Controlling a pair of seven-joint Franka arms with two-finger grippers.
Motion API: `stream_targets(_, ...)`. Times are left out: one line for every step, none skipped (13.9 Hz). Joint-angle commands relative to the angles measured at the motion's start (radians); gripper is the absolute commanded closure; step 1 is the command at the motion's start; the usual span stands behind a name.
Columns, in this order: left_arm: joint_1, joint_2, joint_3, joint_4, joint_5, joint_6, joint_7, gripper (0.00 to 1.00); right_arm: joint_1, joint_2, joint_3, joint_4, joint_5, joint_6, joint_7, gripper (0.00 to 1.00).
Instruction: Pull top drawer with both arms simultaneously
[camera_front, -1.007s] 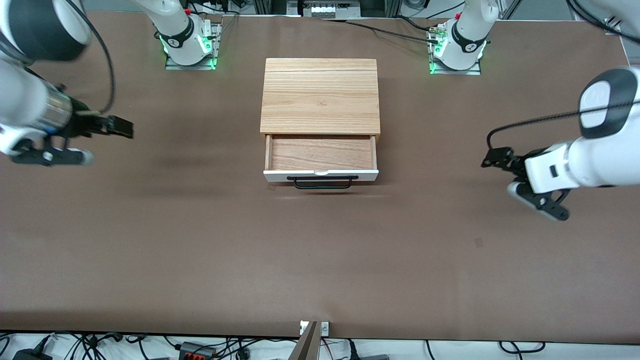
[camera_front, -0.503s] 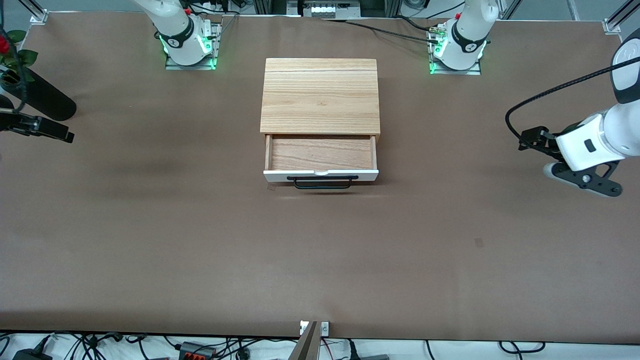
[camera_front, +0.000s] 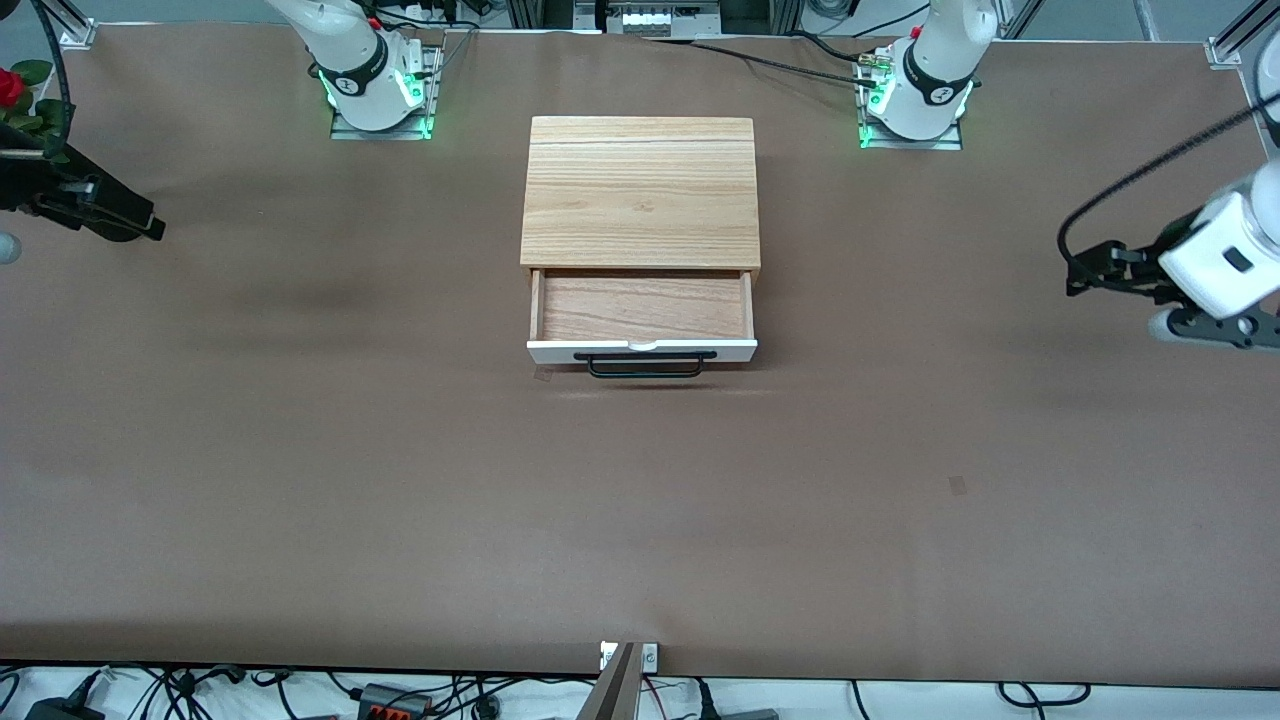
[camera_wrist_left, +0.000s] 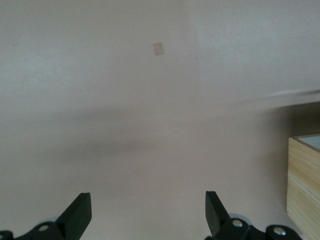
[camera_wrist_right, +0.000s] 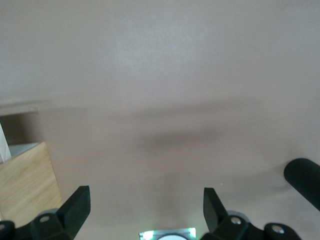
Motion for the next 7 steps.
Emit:
stream_targets(0.013, -0.147, -0.018, -0.208, 0.011, 0.087, -0.019, 0.0, -0.014, -0.003, 0.016, -0.007, 0.0, -0.014, -0.001, 0.0)
stream_targets(0.013, -0.147, -0.018, -0.208, 0.01, 0.088, -0.019, 0.0, -0.014, -0.001, 0.016, -0.006, 0.0, -0.013, -0.003, 0.0)
stream_targets(0.015, -0.149, -0.018, -0.208, 0.001, 0.088, -0.018, 0.0, -0.014, -0.001, 0.016, -0.006, 0.0, -0.011, -0.004, 0.0)
stream_targets(0.015, -0.147, -0.018, -0.205, -0.028, 0.09, -0.018, 0.0, -0.011, 0.002, 0.016, -0.004, 0.002, -0.013, -0.004, 0.0)
stream_targets(0.015, -0.141, -0.016, -0.194, -0.047, 0.09, -0.018, 0.0, -0.011, 0.002, 0.016, -0.004, 0.0, -0.011, -0.004, 0.0)
stream_targets(0.01, -0.14, -0.016, -0.183, -0.048, 0.09, -0.019, 0.0, -0.012, 0.002, 0.016, -0.004, 0.002, -0.011, -0.004, 0.0)
stream_targets(0.006, -0.14, -0.015, -0.18, -0.05, 0.088, -0.021, 0.0, -0.012, 0.008, 0.016, -0.004, 0.002, -0.007, -0.003, 0.0)
